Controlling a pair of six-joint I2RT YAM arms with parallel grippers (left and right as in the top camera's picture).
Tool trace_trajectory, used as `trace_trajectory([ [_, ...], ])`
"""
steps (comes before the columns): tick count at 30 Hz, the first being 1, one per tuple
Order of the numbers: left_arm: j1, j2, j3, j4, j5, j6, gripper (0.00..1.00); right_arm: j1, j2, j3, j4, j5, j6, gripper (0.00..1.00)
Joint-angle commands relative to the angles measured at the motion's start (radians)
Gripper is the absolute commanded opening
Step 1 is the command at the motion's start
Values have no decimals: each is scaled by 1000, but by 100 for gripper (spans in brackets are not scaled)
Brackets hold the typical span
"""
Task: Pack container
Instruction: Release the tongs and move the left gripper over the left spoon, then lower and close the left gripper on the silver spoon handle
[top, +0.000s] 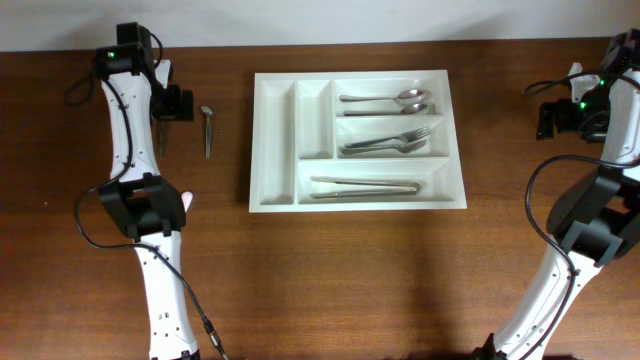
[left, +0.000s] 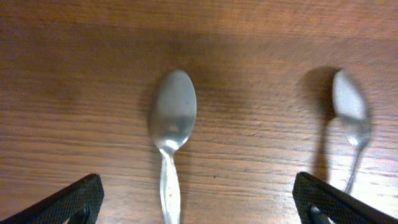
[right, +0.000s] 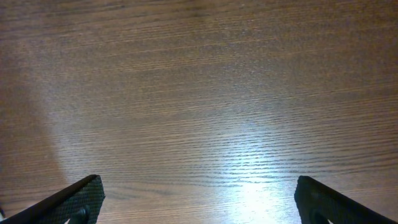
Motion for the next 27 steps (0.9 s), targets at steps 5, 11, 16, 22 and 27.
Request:
trace_trajectory([
  [5, 6, 61, 6, -26, 7, -36, 99, 4, -21, -5, 1, 5, -10, 99],
  [11, 10, 61, 6, -22, 8, -75, 99, 4, -21, -5, 1, 5, -10, 99],
  [16, 17, 61, 6, -33, 9, -75, 99, 4, -21, -5, 1, 5, -10, 99],
  [22, 20, 72, 6, -58, 11, -74, 99, 4, -21, -5, 1, 5, -10, 99],
  [27, 20, 72, 6, -60, 11, -73, 99, 4, -21, -5, 1, 5, -10, 99],
])
